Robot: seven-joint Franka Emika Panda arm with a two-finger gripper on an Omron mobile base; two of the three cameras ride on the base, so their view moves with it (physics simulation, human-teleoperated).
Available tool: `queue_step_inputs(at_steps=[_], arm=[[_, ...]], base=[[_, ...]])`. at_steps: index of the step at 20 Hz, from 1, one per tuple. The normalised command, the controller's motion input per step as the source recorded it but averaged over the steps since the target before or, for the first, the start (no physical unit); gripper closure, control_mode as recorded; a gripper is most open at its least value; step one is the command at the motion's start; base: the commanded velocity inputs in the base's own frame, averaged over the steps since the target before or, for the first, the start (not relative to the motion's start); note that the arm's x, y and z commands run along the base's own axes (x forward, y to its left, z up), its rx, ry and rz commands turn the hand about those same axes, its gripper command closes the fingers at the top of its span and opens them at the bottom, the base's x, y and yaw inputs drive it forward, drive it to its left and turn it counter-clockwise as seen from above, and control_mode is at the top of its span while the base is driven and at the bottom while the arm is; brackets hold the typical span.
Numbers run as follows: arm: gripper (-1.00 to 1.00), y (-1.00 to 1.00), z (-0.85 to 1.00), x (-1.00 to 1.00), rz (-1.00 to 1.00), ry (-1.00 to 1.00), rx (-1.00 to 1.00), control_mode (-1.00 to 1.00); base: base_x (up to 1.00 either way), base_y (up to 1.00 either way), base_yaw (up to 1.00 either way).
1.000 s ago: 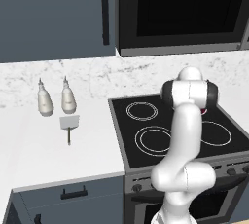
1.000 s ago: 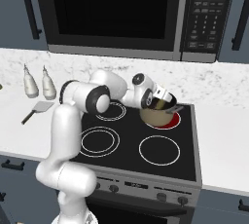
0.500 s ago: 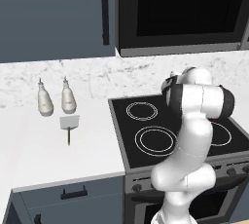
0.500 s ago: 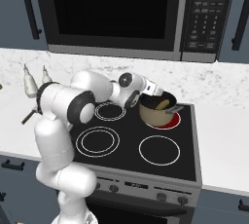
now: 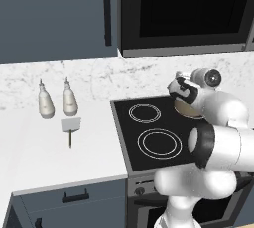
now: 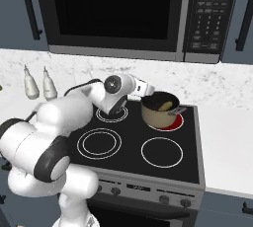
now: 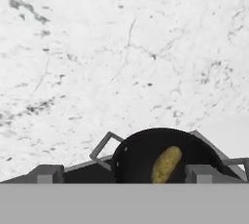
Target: Put the avocado and potato in the pot. Retrieve the spatula and lightly stir the vegetables in the pot.
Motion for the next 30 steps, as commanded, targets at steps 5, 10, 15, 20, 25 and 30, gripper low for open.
queue_step_inputs(at_steps=[5, 10, 15, 20, 25, 30], arm=[[-1.0, 0.73, 0.44, -1.0, 0.13, 0.11, 0.0, -1.0], [-1.0, 0.98, 0.2, -0.96, 0.11, 0.13, 0.0, -1.0], [-1.0, 1.0, 0.1, -0.54, 0.2, 0.21, -0.1, -1.0], [-1.0, 1.0, 0.0, -0.28, 0.28, 0.27, -0.19, -1.0], [-1.0, 1.0, 0.0, -0.16, 0.27, 0.23, -0.24, -1.0], [-1.0, 1.0, -0.1, -0.16, 0.25, 0.08, -0.3, -1.0]], base=[[0.0, 0.0, 0.0], [0.0, 0.0, 0.0], [0.0, 0.0, 0.0], [0.0, 0.0, 0.0], [0.0, 0.0, 0.0], [0.0, 0.0, 0.0]])
